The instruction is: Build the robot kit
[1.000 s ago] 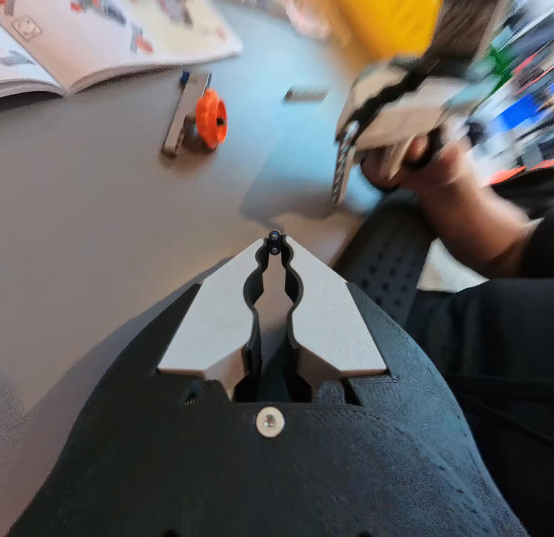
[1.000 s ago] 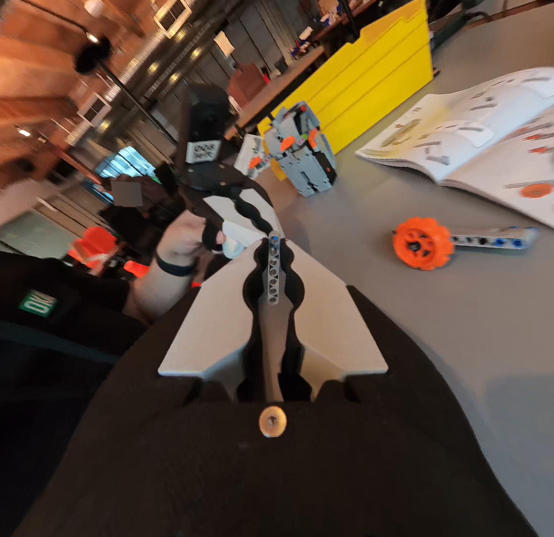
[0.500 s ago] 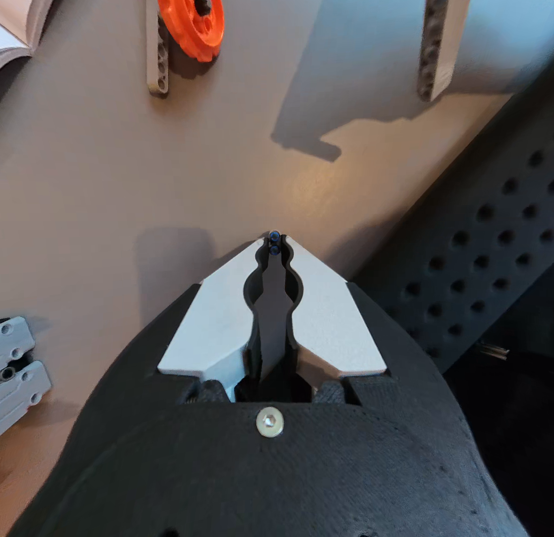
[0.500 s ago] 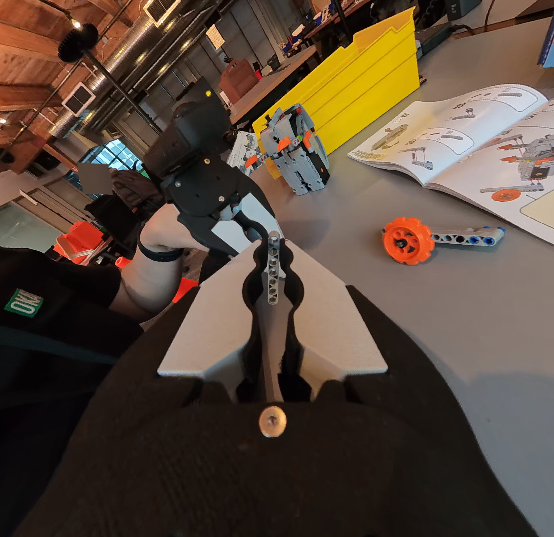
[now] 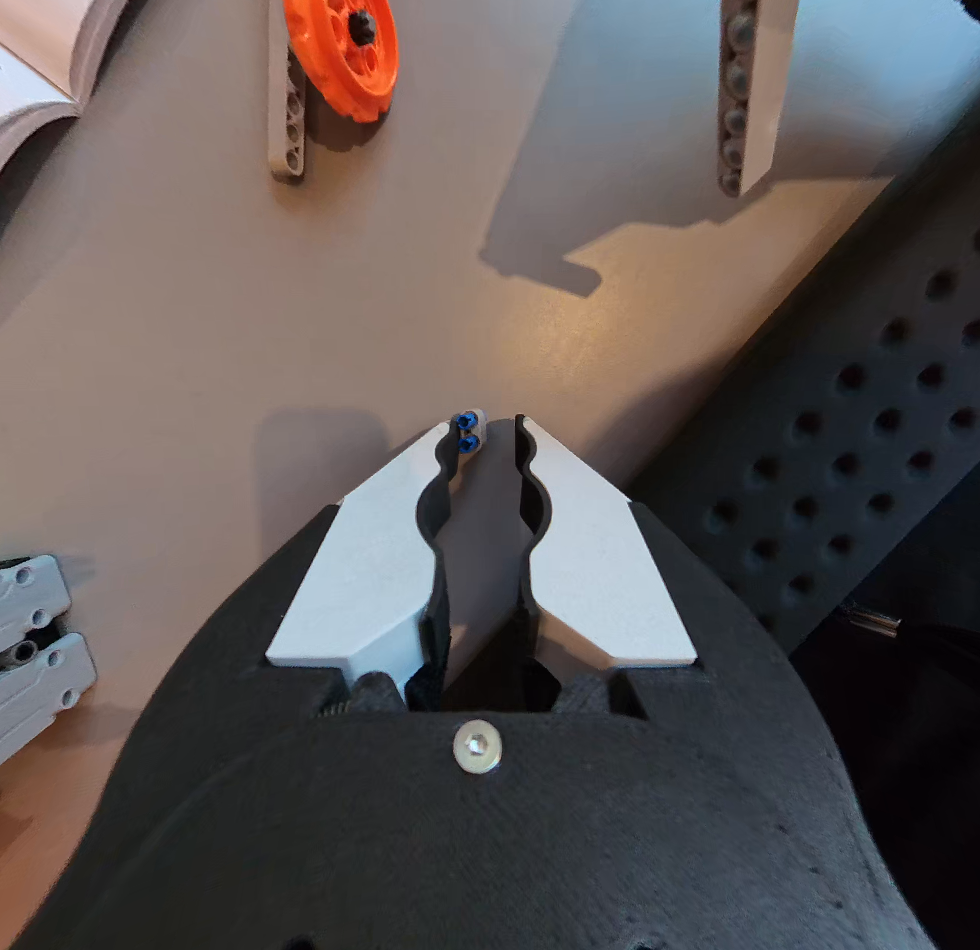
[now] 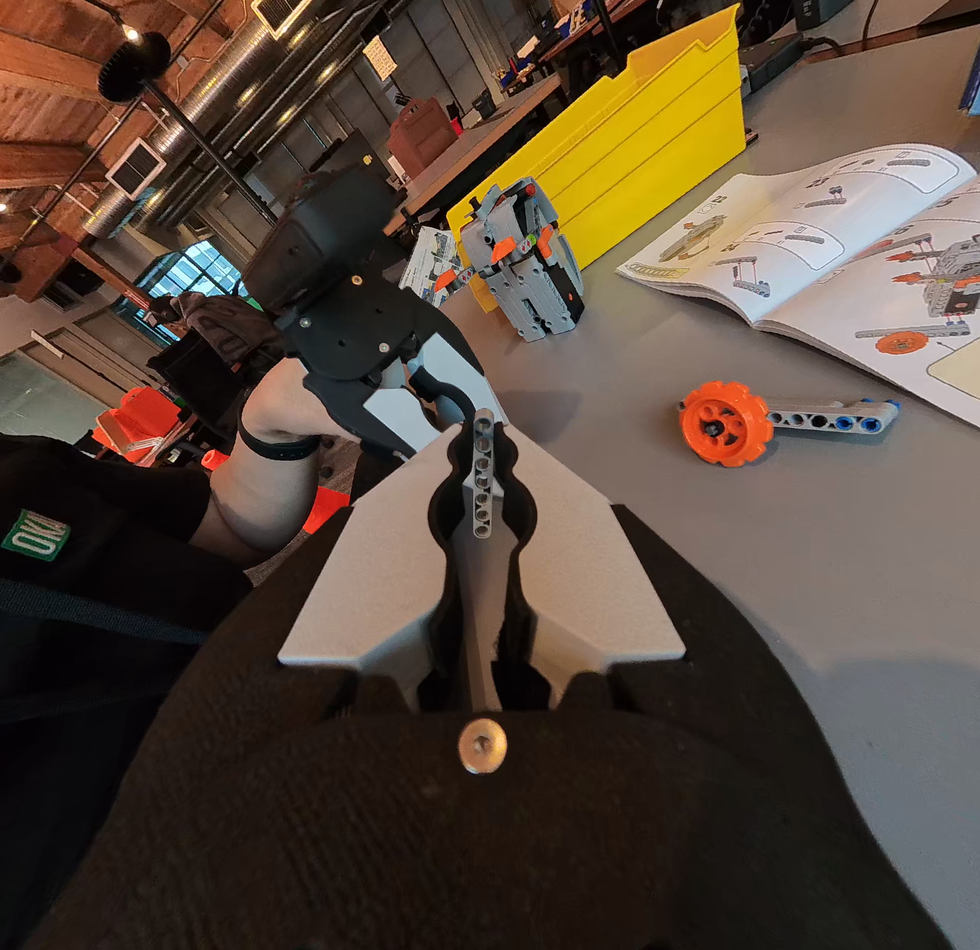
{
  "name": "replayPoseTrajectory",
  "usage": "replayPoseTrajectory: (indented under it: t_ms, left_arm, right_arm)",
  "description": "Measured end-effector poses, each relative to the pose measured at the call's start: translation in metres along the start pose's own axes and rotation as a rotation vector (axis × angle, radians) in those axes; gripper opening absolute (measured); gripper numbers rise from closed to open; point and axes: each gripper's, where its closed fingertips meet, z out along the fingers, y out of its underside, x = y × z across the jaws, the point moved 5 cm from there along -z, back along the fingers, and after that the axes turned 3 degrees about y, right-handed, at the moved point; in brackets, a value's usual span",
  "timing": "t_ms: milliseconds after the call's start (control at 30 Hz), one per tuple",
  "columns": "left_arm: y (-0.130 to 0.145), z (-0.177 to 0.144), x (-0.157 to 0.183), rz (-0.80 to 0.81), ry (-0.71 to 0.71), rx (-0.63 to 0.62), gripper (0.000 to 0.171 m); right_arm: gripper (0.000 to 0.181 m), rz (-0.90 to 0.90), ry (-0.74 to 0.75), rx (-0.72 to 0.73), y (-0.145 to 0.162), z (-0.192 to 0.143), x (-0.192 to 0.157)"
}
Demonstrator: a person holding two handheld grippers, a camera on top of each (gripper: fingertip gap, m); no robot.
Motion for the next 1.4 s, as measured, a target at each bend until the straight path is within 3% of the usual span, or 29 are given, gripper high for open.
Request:
replayPoseTrajectory:
  t_ms: [233, 600, 833, 1133, 1267, 1400]
  left_arm:
    - [-0.003, -0.003, 0.001, 0.0, 0.026, 0.029, 0.008]
    - [-0.004, -0.008, 0.0, -0.014, 0.039, 0.066, 0.006]
    - [-0.012, -0.028, -0.002, -0.237, 0.303, 0.357, 0.005]
    - [-0.031, -0.074, 0.006, -0.392, 0.678, 0.911, 0.005]
    - [-0.037, -0.078, 0.007, -0.411, 0.7, 1.009, 0.005]
    - [-0.044, -0.071, 0.013, -0.392, 0.675, 1.005, 0.005]
  right_arm:
    - [0.005, -0.001, 0.003, -0.003, 0.001, 0.0, 0.001]
    - [0.005, -0.006, -0.001, -0.01, 0.002, 0.002, -0.001]
    - [0.005, 0.026, -0.052, -0.015, 0.004, 0.006, -0.006]
    - [0.005, 0.245, -0.239, 0.027, 0.013, 0.025, -0.019]
    - [0.005, 0.254, -0.249, 0.01, 0.017, 0.031, -0.022]
    - [0.005, 0.252, -0.247, 0.021, 0.017, 0.035, -0.025]
